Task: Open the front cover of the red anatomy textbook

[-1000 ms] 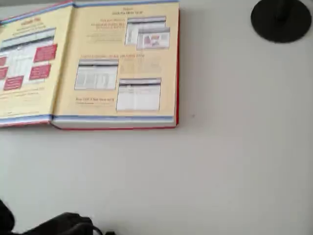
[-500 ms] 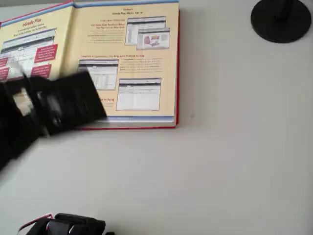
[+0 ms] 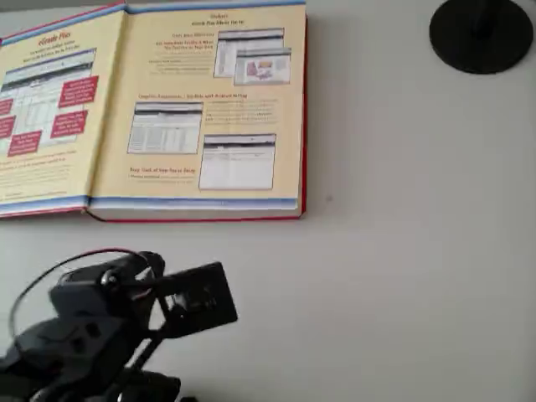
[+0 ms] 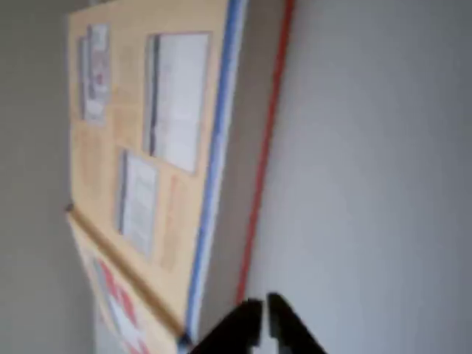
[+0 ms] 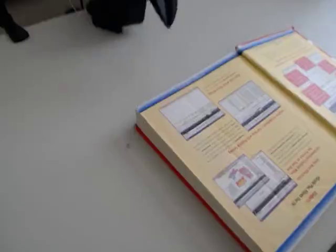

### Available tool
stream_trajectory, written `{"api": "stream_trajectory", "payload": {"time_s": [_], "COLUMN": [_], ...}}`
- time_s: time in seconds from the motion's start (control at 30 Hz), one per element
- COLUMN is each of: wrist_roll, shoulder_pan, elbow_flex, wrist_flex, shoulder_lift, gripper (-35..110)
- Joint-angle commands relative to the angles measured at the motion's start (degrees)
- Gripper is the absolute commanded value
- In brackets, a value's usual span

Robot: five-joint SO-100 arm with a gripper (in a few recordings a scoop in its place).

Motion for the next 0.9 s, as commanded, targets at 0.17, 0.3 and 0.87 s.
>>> {"api": "stream_trajectory", "payload": {"time_s": [0.17, 0.3, 0.87], "wrist_roll": [0.35, 0.62, 0.62], "shoulder_pan": [0.88, 1.49, 1.32], "elbow_flex": [12.74, 12.74, 12.74], "wrist_flex": [-2.81, -2.81, -2.81], "shoulder_lift": [1.58, 1.58, 1.49], "gripper": [0, 0, 0]}}
